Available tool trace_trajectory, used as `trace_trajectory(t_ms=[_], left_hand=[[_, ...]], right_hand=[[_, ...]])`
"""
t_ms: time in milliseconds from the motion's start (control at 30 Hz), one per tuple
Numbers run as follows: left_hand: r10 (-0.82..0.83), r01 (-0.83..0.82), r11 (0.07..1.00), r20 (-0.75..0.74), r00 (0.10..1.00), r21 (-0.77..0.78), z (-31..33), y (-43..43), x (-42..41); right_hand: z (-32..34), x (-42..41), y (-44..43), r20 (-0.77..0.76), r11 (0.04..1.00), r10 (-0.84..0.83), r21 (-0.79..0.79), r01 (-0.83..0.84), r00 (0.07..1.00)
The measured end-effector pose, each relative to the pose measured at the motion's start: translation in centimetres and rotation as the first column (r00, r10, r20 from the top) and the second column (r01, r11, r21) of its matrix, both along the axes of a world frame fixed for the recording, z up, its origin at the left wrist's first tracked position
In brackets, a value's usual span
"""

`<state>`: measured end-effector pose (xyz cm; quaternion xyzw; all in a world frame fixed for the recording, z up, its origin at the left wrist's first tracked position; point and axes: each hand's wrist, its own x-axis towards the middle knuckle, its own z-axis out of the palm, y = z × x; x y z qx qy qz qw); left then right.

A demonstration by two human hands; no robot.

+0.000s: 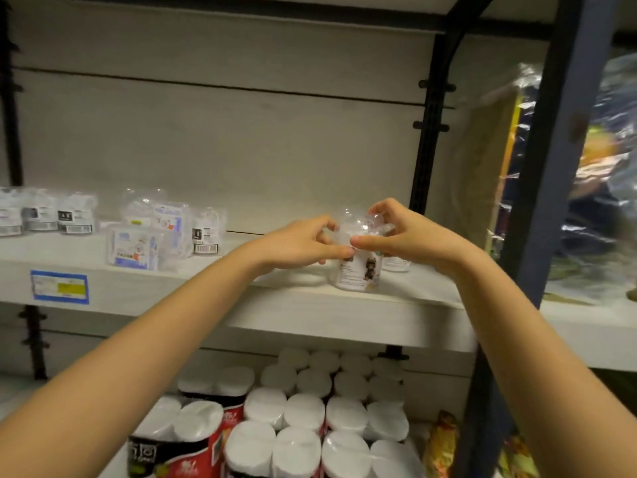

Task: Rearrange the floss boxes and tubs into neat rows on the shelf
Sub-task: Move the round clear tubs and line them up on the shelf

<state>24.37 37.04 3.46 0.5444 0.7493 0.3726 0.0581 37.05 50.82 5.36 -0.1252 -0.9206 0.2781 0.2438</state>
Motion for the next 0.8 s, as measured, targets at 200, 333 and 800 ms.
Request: trace_trajectory(t_ms=[200,333,800], left_hand=[[0.049,-0.042,0.997,-0.118,0.992,0.060,-0.5,0.6,0.6],[0.104,-0.057,0.985,-0.294,0.950,0.164,-0.1,0.8,0.3],[0.225,-0.196,0.974,-0.498,0.837,0.110,-0.1,1.2,-0.1]], right_hand=[[-1.0,0.6,1.0,-0.067,0.993,-0.012,0.117,0.020,0.998],[-0.9,0.7,1.4,-0.126,0.971,-0.054,0.223,0.081,0.991],[-1.7,-1.1,2.0,-0.348,0.912,-0.141,0.318,0.259,0.927]])
